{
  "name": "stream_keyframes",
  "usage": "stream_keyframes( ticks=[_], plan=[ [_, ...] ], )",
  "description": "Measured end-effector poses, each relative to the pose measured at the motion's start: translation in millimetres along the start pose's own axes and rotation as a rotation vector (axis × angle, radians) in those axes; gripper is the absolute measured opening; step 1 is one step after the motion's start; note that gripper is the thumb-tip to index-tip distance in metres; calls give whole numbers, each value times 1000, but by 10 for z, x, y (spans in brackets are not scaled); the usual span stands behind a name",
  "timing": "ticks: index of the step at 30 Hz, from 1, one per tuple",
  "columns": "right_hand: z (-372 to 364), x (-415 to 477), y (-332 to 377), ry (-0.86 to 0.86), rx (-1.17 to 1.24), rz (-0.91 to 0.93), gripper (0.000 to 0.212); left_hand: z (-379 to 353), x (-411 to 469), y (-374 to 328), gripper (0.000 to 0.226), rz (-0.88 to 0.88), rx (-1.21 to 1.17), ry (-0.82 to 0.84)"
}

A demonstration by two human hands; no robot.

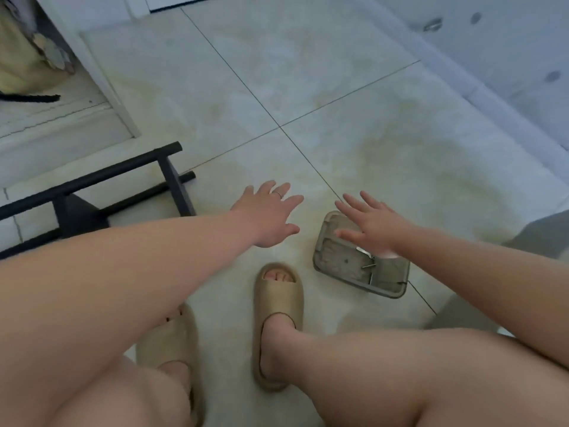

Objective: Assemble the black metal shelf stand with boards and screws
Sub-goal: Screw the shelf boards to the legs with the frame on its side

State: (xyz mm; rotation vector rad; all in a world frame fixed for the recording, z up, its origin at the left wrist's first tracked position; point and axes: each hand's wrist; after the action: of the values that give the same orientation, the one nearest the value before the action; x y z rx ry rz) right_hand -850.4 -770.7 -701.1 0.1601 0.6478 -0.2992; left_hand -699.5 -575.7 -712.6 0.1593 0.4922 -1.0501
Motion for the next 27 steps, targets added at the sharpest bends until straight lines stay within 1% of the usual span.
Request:
stream_keyframes(
  ticks=[3,6,8,10,13,15,18,22,27],
  plan=[
    [-236,105,-303,133,41,-63,73,-151,233,-310,67,-148,44,24],
    [-487,305,-484,241,50,-126,62,-378,432,-580,66,-299,59,33],
    [-706,472,-572,315,17,-153,52,-604,518,-697,62,-375,103,54],
    [-925,615,-672,351,-20,-181,44,-835,581,-741,57,-442,167,74],
    [-1225,709,-804,412,-117,-164,43,-1085,622,-736,47,-520,242,82],
    [-1395,753,-884,401,-244,-113,44,-1164,677,-697,36,-528,248,66],
    [-1597,827,-984,300,-377,-46,37,-1235,755,-656,28,-563,234,4],
    [-1721,939,-1057,169,-422,-13,28,-1287,784,-626,27,-584,204,-58],
    [-1799,1051,-1042,186,-475,-2,25,-1304,783,-623,27,-590,177,-88]
  ],
)
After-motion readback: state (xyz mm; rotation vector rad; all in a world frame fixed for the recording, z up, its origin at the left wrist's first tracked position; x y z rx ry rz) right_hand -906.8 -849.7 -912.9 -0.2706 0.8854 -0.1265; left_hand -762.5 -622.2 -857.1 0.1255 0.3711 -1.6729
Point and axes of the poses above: each hand's wrist, its own x-axis towards the middle knuckle, its own z-axis out of the back of the hand, y = z × x
